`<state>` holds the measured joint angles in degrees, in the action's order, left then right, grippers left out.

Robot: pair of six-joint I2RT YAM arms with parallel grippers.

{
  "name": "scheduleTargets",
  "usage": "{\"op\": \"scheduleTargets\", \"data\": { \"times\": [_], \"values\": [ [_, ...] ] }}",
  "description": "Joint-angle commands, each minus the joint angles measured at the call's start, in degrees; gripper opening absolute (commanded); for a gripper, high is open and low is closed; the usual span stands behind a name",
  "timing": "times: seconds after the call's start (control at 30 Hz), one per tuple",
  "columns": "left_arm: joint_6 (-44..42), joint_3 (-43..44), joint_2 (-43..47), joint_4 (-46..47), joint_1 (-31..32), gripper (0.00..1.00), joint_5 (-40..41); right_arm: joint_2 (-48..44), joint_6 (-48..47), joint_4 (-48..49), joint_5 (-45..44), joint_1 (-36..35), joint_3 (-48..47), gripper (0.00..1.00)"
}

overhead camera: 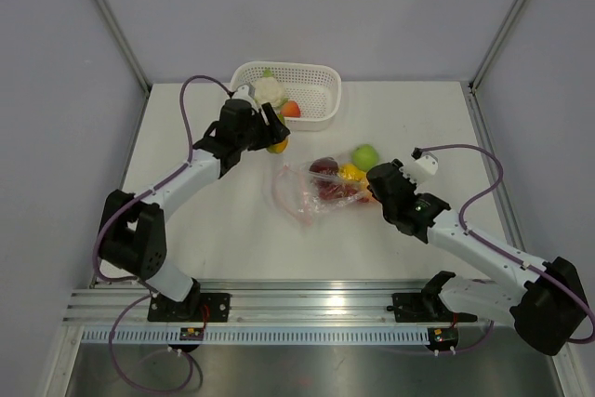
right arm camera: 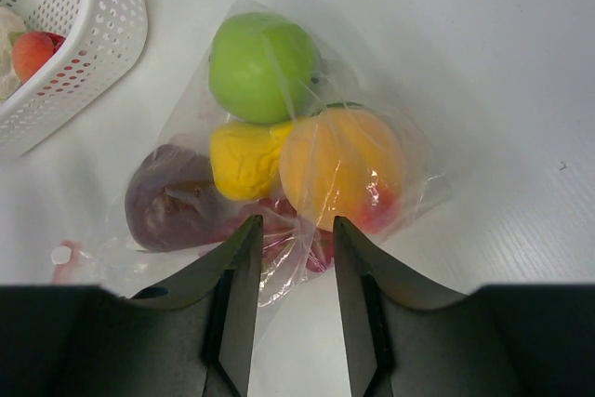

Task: Open the zip-top bag and remove the fake food
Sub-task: Place the fake fruit in the bin.

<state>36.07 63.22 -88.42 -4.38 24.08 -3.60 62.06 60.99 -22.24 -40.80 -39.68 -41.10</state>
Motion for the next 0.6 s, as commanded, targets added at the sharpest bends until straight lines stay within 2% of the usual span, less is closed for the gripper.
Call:
{"op": "scheduleTargets", "data": {
  "times": [0.0, 0.07, 0.17, 0.27, 0.57],
  "values": [
    [0.2, 7.9, -2.4, 3.3, -0.7, 0.61, 3.3, -1.0, -5.6, 0.0, -1.6, 0.3, -3.5, 0.44],
    [-0.5, 12.9, -5.7, 2.3, -1.1, 0.62, 3.2, -1.4, -5.7, 0.6, -2.0, 0.3, -2.2, 0.50],
    [-1.3, 18.4, -9.8, 1.0, -2.7, 0.61, 1.8, -2.8, -6.0, 4.2, -0.7, 0.3, 1.5, 0.54],
    [-1.0, 20.1, -11.9, 3.0, -4.2, 0.61, 1.3, -4.7, -7.6, 7.3, 1.9, 0.4, 3.0, 0.54],
    [-0.5, 22.0, -17.8, 11.4, -6.5, 0.61, 3.0, -6.6, -6.8, 8.1, 3.9, 0.3, 3.6, 0.55]
  ]
}}
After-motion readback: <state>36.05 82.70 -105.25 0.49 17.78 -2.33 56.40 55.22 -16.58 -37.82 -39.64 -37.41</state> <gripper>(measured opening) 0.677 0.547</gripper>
